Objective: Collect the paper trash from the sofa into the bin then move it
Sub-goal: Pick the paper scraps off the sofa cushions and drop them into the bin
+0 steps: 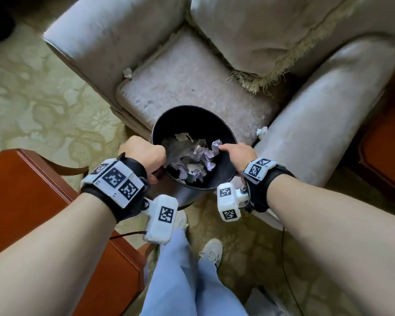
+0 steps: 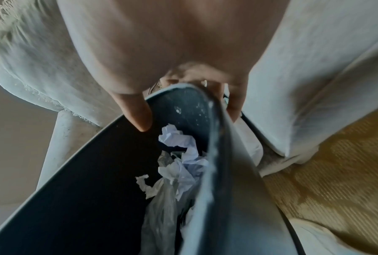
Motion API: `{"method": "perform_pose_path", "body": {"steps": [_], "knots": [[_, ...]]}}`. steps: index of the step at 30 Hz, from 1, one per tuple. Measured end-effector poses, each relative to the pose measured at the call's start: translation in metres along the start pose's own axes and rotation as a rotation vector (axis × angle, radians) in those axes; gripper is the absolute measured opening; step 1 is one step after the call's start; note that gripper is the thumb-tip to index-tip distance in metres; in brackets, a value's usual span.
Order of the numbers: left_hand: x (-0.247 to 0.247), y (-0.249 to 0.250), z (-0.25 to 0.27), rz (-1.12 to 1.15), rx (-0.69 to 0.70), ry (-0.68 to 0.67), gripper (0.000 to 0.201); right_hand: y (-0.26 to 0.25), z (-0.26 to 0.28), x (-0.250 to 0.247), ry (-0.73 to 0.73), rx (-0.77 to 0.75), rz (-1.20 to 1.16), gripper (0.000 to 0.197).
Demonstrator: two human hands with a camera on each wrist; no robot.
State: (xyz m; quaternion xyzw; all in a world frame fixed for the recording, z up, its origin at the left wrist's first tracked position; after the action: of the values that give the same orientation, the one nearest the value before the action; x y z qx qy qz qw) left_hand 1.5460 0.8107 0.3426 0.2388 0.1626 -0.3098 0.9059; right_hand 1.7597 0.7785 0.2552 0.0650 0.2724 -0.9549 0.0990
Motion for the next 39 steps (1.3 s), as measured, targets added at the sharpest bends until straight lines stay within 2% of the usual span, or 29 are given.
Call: {"method": "perform_pose_path", "body": {"steps": [3,8,10,13,15,17,20,21,23,27,30,33,39], "knots": [[-0.008,0.041,-0.016,-0.077,0.070,0.001,0.018,-0.017,-0.026,-0.013,0.081,0.043,-0.015,0.071],[-0.016,0.110,-0.043,-0.481,0.223,0.014,0.019,-0.028,-0.059,-0.035,0.062,0.115,-0.055,0.048],[-0.014,0.132,-0.052,-0.608,0.251,-0.031,0.020,-0.030,-0.064,-0.038,0.045,0.161,-0.105,0.048],[-0.011,0.164,-0.073,-0.712,0.249,-0.103,0.018,-0.027,-0.088,-0.041,-0.003,0.204,-0.196,0.067],[-0.010,0.176,-0.089,-0.763,0.247,-0.145,0.019,-0.021,-0.101,-0.042,-0.054,0.248,-0.232,0.090],[-0.009,0.192,-0.110,-0.816,0.226,-0.203,0.021,-0.012,-0.119,-0.039,-0.118,0.281,-0.224,0.104],[-0.009,0.194,-0.131,-0.900,0.187,-0.276,0.018,0.002,-0.134,-0.026,-0.200,0.325,-0.189,0.127],[-0.007,0.194,-0.137,-0.915,0.173,-0.295,0.018,0.010,-0.144,-0.023,-0.212,0.331,-0.179,0.129],[-0.005,0.192,-0.147,-0.945,0.156,-0.310,0.019,-0.007,-0.135,-0.026,-0.198,0.323,-0.194,0.115],[0.002,0.201,-0.155,-0.940,0.180,-0.279,0.018,-0.025,-0.135,-0.051,-0.019,0.328,-0.248,0.065],[0.011,0.203,-0.159,-0.916,0.171,-0.285,0.020,-0.021,-0.145,-0.071,0.066,0.363,-0.276,0.051],[0.016,0.201,-0.163,-0.918,0.172,-0.242,0.018,-0.013,-0.155,-0.078,0.064,0.395,-0.347,0.052],[0.019,0.194,-0.167,-1.006,0.178,-0.147,0.020,0.005,-0.177,-0.081,0.031,0.383,-0.374,0.072]]}}
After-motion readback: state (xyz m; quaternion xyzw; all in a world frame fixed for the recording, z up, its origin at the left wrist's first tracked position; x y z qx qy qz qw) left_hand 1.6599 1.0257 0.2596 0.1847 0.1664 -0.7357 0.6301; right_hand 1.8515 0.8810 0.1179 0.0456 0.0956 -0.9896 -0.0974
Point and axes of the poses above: each hand's wrist, its own z-axis away from the middle knuckle, its own x-axis out of the palm, y = z × x, the point moved 2 cm from there along -z, towards the middle knuckle, and after that the axes turned 15 degrees about -y, right-handed, at the moved point
